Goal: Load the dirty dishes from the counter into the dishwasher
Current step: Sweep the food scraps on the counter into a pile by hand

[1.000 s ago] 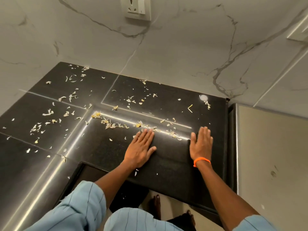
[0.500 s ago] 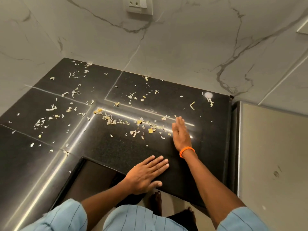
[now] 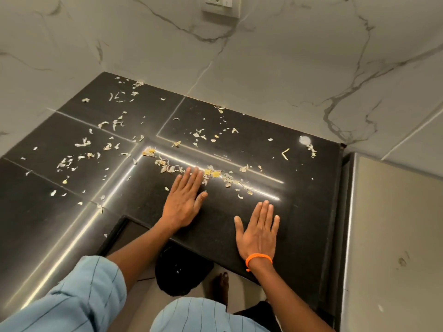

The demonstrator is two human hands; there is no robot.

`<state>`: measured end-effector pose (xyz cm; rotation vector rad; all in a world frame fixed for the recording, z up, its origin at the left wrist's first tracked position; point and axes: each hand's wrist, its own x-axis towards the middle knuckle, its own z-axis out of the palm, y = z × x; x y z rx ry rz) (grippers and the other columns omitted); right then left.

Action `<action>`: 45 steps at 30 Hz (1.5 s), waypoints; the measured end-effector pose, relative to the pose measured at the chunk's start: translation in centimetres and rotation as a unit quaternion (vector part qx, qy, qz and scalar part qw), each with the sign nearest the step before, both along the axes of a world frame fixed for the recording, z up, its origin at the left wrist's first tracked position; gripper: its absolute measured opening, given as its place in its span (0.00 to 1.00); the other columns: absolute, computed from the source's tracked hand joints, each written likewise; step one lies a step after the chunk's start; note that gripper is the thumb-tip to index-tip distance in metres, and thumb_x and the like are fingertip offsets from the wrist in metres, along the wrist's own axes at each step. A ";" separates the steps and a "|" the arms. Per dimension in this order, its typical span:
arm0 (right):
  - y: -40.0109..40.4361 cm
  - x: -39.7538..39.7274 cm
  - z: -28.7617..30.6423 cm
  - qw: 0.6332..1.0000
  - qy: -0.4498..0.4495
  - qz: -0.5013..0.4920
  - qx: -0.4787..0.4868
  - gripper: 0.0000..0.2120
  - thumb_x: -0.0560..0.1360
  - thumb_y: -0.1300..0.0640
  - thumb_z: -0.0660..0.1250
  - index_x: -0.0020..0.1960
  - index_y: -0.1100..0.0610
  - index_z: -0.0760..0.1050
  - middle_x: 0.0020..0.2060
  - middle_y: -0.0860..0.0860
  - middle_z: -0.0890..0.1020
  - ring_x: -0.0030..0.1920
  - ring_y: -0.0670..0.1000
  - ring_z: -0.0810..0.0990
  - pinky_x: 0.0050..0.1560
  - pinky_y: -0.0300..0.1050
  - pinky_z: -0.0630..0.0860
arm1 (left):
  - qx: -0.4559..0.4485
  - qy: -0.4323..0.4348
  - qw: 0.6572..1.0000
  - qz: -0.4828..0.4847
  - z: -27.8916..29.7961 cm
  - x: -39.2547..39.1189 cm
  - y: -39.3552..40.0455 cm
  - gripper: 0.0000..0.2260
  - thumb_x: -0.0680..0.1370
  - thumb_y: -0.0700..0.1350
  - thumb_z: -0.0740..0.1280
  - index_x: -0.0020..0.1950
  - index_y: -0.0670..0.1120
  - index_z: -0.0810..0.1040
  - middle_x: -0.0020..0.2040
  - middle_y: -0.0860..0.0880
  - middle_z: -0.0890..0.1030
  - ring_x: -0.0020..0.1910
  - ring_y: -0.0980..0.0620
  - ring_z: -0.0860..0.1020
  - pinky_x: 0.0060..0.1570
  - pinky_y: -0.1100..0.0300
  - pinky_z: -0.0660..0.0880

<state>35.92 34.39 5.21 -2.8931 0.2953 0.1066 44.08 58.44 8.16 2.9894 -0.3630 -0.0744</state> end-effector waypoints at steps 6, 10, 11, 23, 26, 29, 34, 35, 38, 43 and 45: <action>4.2 7.1 0.3 0.994 0.023 0.086 0.068 0.33 0.83 0.42 0.48 0.81 0.57 0.47 0.81 0.53 0.48 0.81 0.54 0.43 0.79 0.56 0.41 | 0.003 0.031 0.997 -0.068 -0.8 -4.9 -1.4 0.31 0.86 0.62 0.46 0.84 0.47 0.46 0.84 0.50 0.43 0.82 0.51 0.40 0.80 0.47 0.48; 1.8 11.2 1.2 0.953 -0.050 0.145 0.262 0.23 0.82 0.56 0.60 0.76 0.56 0.66 0.76 0.51 0.66 0.79 0.53 0.59 0.79 0.45 0.49 | 0.010 0.064 0.992 -0.110 -2.0 -7.0 -3.6 0.32 0.85 0.64 0.46 0.84 0.48 0.45 0.84 0.51 0.43 0.82 0.52 0.38 0.80 0.47 0.47; 0.2 11.5 1.3 0.954 -0.110 0.107 0.259 0.22 0.81 0.59 0.62 0.75 0.58 0.69 0.74 0.54 0.70 0.77 0.54 0.63 0.79 0.47 0.52 | 0.012 0.063 0.990 -0.125 -2.1 -6.9 -4.5 0.33 0.85 0.65 0.47 0.84 0.48 0.46 0.84 0.51 0.44 0.82 0.52 0.39 0.80 0.47 0.47; -15.0 7.4 -1.7 0.992 -0.046 -0.117 0.000 0.36 0.82 0.38 0.50 0.80 0.61 0.53 0.80 0.58 0.56 0.80 0.56 0.51 0.80 0.55 0.49 | 0.009 0.071 0.985 -0.159 -1.8 1.7 -10.7 0.37 0.81 0.71 0.39 0.84 0.51 0.41 0.84 0.53 0.42 0.81 0.55 0.34 0.81 0.49 0.43; -15.1 9.1 -1.1 0.987 -0.027 -0.158 -0.021 0.38 0.82 0.37 0.47 0.81 0.62 0.50 0.80 0.59 0.54 0.80 0.57 0.50 0.79 0.57 0.49 | 0.003 0.068 0.991 -0.114 -1.4 3.4 -9.5 0.37 0.81 0.71 0.40 0.84 0.51 0.41 0.83 0.53 0.41 0.81 0.55 0.34 0.81 0.50 0.41; -14.3 11.8 -0.6 0.986 0.005 -0.165 -0.019 0.39 0.81 0.35 0.44 0.81 0.62 0.47 0.80 0.59 0.50 0.81 0.57 0.47 0.79 0.58 0.48 | -0.002 0.061 0.995 -0.080 -1.2 3.8 -9.2 0.38 0.81 0.71 0.41 0.84 0.50 0.41 0.83 0.53 0.41 0.81 0.56 0.34 0.81 0.51 0.40; -11.0 17.0 0.7 0.995 0.053 0.055 0.067 0.35 0.82 0.36 0.45 0.82 0.54 0.44 0.81 0.51 0.44 0.80 0.51 0.40 0.78 0.51 0.38 | -0.012 0.056 0.996 -0.063 -1.4 4.3 -9.3 0.37 0.82 0.71 0.43 0.84 0.50 0.43 0.83 0.53 0.42 0.81 0.56 0.36 0.80 0.52 0.39; -10.6 17.8 1.0 0.988 0.052 0.097 0.110 0.33 0.83 0.37 0.46 0.82 0.53 0.46 0.81 0.49 0.44 0.80 0.48 0.40 0.78 0.50 0.38 | -0.012 0.055 0.997 -0.061 -1.3 4.4 -9.3 0.37 0.82 0.70 0.43 0.84 0.50 0.44 0.83 0.53 0.43 0.81 0.56 0.36 0.80 0.52 0.39; -11.9 19.2 0.8 0.988 -0.015 0.078 0.131 0.33 0.83 0.40 0.52 0.82 0.55 0.49 0.80 0.50 0.48 0.80 0.51 0.44 0.79 0.51 0.43 | -0.009 0.056 0.997 -0.061 -1.3 4.9 -9.3 0.37 0.82 0.70 0.42 0.84 0.50 0.42 0.83 0.53 0.41 0.81 0.57 0.35 0.80 0.52 0.39; -18.1 20.5 -0.4 0.995 -0.026 -0.082 0.057 0.38 0.81 0.37 0.51 0.81 0.61 0.48 0.81 0.58 0.50 0.81 0.56 0.47 0.80 0.57 0.49 | -0.018 0.050 0.997 -0.050 -1.5 5.0 -9.3 0.36 0.82 0.70 0.42 0.84 0.51 0.42 0.83 0.54 0.40 0.80 0.58 0.34 0.81 0.51 0.42; -19.5 21.6 -0.3 0.996 -0.012 -0.074 0.047 0.41 0.80 0.34 0.49 0.81 0.61 0.47 0.81 0.57 0.48 0.81 0.56 0.46 0.80 0.55 0.47 | -0.017 0.049 0.997 -0.053 -1.6 5.0 -9.4 0.36 0.82 0.70 0.42 0.84 0.51 0.42 0.83 0.54 0.40 0.80 0.58 0.34 0.80 0.51 0.42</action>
